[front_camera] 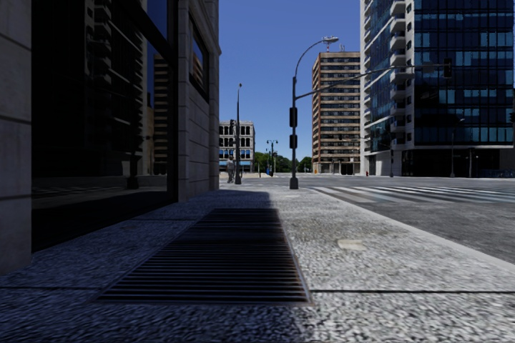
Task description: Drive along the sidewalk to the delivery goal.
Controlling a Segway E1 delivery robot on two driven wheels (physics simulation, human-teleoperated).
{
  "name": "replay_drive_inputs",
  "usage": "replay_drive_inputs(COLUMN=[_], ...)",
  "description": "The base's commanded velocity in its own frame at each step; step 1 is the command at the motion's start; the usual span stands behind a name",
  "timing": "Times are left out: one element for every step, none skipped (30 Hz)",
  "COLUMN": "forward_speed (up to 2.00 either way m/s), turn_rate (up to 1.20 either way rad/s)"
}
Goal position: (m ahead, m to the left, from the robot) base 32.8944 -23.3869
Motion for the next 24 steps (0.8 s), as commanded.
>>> replay_drive_inputs(forward_speed=[1.47,1.47,1.47,1.47,1.47,1.47,1.47,1.47,1.47,1.47,1.47,1.47,1.47,1.47,1.47,1.47,1.47,1.47,1.47,1.47,1.47,1.47,1.47,1.47], turn_rate=[0.0,0.0,0.0,0.0,0.0,0.0,0.0,0.0,0.0,0.0,0.0,0.0,0.0,0.0,0.0,0.0,0.0,0.0,0.0,0.0,0.0,0.0,0.0,0.0])
